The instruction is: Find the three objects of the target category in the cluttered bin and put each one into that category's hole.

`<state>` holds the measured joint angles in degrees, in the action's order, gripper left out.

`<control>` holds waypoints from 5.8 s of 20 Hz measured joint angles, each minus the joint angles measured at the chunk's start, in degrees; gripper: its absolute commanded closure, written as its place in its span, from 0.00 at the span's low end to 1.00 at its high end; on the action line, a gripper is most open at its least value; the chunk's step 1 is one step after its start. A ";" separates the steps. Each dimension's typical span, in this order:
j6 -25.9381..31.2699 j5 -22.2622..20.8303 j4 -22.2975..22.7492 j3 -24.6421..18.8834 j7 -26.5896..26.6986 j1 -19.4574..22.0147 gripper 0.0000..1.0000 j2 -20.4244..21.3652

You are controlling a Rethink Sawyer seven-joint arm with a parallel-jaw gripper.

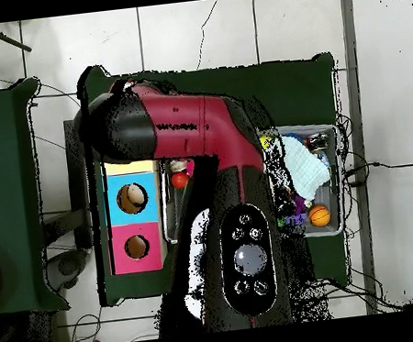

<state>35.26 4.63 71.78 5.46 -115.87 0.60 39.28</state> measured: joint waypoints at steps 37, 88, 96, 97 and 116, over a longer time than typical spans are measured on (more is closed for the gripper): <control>0.72 -0.42 -14.16 4.41 0.00 -3.87 0.00 -14.63; 0.70 -0.06 -7.77 5.81 0.00 -7.21 0.00 -11.79; -0.17 -0.06 -7.64 5.81 0.00 -7.21 0.00 -12.02; -0.59 -0.05 -7.63 5.81 0.00 -7.23 0.00 -12.11; -4.96 -0.03 -7.35 6.03 0.00 -9.17 0.00 -15.04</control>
<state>30.30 4.59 64.42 11.49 -115.87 -8.57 24.24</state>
